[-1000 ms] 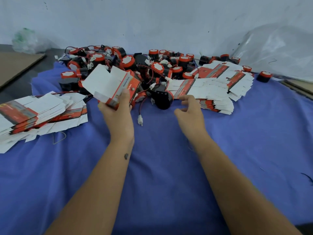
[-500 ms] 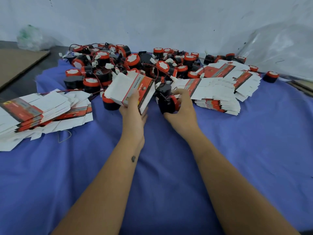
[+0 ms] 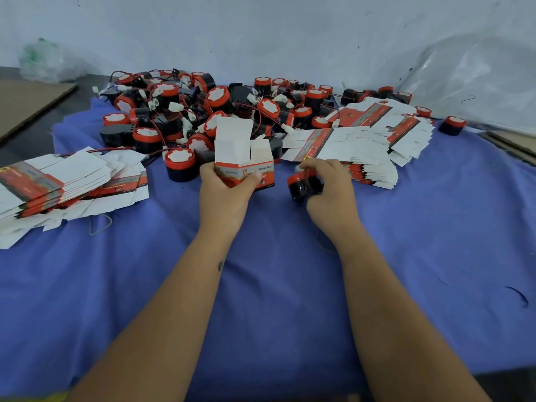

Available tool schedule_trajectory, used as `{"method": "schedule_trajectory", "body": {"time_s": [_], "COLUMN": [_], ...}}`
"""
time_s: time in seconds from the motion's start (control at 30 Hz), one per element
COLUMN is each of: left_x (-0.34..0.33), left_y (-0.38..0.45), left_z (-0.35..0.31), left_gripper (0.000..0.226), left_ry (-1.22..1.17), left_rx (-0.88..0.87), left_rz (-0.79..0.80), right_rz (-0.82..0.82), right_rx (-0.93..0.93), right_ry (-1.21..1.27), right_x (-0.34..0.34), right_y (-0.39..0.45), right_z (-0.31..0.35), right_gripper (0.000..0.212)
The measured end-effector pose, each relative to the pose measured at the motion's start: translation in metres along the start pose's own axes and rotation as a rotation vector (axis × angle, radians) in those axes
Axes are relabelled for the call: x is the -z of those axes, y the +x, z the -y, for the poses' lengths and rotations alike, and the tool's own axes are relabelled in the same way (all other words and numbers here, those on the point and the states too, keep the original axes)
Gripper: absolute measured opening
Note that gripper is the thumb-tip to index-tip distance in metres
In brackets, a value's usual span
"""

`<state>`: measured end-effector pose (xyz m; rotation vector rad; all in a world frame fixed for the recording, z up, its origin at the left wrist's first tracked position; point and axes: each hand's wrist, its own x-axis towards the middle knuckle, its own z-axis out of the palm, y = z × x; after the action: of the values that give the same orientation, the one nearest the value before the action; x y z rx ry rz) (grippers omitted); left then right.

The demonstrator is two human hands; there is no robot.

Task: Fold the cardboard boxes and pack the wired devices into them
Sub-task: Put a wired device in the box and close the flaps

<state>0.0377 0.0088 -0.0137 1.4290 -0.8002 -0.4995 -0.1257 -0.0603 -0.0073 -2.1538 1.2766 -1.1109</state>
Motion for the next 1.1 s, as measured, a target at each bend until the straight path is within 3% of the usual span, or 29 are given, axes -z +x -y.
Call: {"method": "schedule_trajectory", "body": {"time_s": [0.17, 0.27, 0.33, 0.4, 0.47, 0.63, 0.73, 0.87, 0.9, 0.97, 1.03, 1.1], "left_x": [0.000, -0.001, -0.003, -0.004, -0.005, -0.003, 0.001, -0.003, -0.004, -0.007, -0.009, -0.008], "left_y": [-0.003, -0.006, -0.007, -0.008, -0.008, -0.006, -0.006, -0.008, -0.009, -0.013, -0.016, -0.018], "left_z": [0.000, 0.001, 0.002, 0.003, 0.002, -0.001, -0.008, -0.013, -0.015, -0.019, -0.021, -0.022], "left_gripper": [0.060, 0.080, 0.086, 0.086, 0.085, 0.063, 0.049, 0.023, 0.024, 0.050, 0.073, 0.072], "left_ry": [0.128, 0.245, 0.281, 0.282, 0.254, 0.108, -0.119, -0.483, -0.513, -0.552, -0.588, -0.615], "left_rx": [-0.066, -0.177, -0.222, -0.238, -0.217, -0.160, -0.096, 0.152, 0.196, 0.276, 0.275, 0.206], "left_rz": [0.053, 0.128, 0.171, 0.179, 0.176, 0.036, -0.045, 0.165, 0.226, 0.321, 0.368, 0.338], "right_rz": [0.076, 0.088, 0.043, -0.010, -0.039, -0.009, 0.012, -0.070, -0.107, -0.124, -0.050, 0.058], "right_rx": [-0.114, -0.138, -0.088, -0.117, -0.185, -0.101, -0.033, -0.090, -0.138, -0.217, -0.240, -0.217], "right_ry": [0.220, 0.476, 0.375, 0.246, 0.324, 0.429, 0.469, 0.357, 0.329, 0.306, 0.302, 0.230], "right_x": [0.004, 0.008, 0.007, 0.006, 0.008, 0.021, 0.026, 0.026, 0.025, 0.021, 0.012, 0.003], "right_y": [-0.004, -0.004, -0.003, -0.002, -0.001, 0.000, 0.000, 0.002, 0.003, 0.004, 0.003, 0.000], "right_z": [0.009, 0.018, 0.018, 0.015, 0.015, 0.012, 0.015, 0.013, 0.011, 0.009, 0.013, 0.019], "right_gripper": [0.072, 0.039, 0.020, 0.020, 0.004, 0.028, 0.036, 0.028, 0.025, 0.025, 0.031, 0.038]}}
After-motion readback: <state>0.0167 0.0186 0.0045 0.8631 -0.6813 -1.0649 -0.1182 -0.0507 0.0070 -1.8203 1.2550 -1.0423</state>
